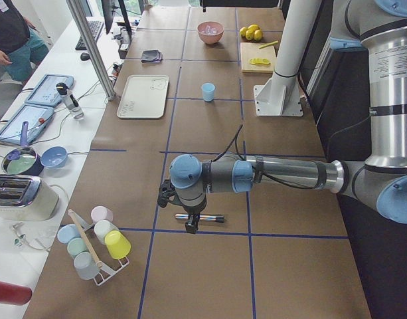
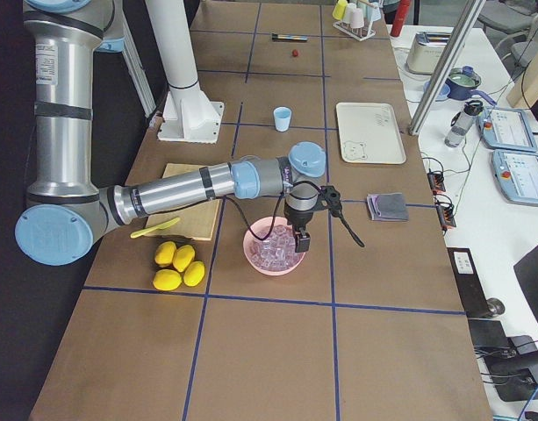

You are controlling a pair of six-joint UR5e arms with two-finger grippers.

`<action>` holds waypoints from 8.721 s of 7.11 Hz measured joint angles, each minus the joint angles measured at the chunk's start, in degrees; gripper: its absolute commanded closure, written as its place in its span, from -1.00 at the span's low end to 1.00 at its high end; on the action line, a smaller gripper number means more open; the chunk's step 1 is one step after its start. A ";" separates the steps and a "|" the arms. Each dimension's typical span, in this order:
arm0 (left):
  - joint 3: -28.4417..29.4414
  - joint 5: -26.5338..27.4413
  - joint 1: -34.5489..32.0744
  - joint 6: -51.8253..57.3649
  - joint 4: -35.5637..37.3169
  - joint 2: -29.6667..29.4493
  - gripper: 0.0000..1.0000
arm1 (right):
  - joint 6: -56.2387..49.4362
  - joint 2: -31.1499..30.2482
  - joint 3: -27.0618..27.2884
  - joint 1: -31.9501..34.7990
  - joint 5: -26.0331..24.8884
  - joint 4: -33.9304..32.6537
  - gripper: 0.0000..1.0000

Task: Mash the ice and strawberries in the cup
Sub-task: 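Lower the right gripper into the pink bowl and grasp another ice cube, then carry the second ice cube with the right gripper over the cup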

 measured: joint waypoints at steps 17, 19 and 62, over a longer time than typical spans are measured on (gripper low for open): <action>0.01 0.00 0.11 0.00 -0.07 0.00 -1.00 | 29.32 -12.51 -1.12 -18.73 -6.58 25.74 0.56; 0.01 0.00 0.11 0.00 -0.07 0.00 -1.00 | 28.98 -12.76 -1.03 -18.73 -6.52 25.68 0.93; -1.65 0.04 0.35 0.00 -0.41 -0.36 -1.00 | 57.61 50.72 -5.71 -38.05 -16.70 -14.92 1.00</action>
